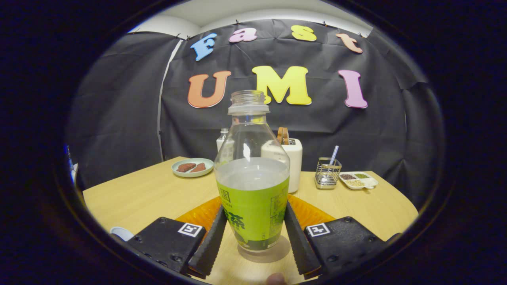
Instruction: Take the bottle from table, then pour the juice into the cup, finally place the bottle on the coaster
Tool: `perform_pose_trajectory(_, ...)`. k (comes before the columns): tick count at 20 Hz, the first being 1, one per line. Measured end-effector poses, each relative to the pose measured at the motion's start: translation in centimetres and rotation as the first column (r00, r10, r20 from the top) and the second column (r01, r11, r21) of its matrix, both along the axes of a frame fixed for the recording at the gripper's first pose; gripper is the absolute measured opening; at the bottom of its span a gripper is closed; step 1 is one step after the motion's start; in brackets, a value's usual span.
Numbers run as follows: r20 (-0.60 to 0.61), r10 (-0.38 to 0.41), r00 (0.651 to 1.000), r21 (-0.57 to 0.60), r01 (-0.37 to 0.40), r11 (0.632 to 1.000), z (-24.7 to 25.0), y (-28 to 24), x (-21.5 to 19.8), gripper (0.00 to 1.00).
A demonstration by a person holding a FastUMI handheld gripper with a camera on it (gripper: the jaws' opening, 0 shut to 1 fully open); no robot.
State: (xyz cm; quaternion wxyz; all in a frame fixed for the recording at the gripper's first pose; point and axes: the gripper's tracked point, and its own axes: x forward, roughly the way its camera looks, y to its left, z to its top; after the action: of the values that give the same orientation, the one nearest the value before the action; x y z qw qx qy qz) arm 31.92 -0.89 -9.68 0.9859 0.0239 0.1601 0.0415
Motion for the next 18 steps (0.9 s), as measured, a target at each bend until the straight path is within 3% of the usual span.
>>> perform_pose_trajectory(4,-0.050,-0.024,0.998,0.007,0.025,1.000,-2.8,-0.7,1.0,0.81)
perform_pose_trajectory(13,-0.035,-0.026,0.999,0.024,0.027,0.999,-3.7,-0.7,1.2,0.83)
perform_pose_trajectory(16,-0.027,-0.034,0.999,0.024,0.034,0.999,-3.3,-0.9,0.7,0.98)
perform_pose_trajectory(18,-0.017,-0.043,0.999,0.028,0.044,0.999,-2.8,-1.2,0.2,1.00)
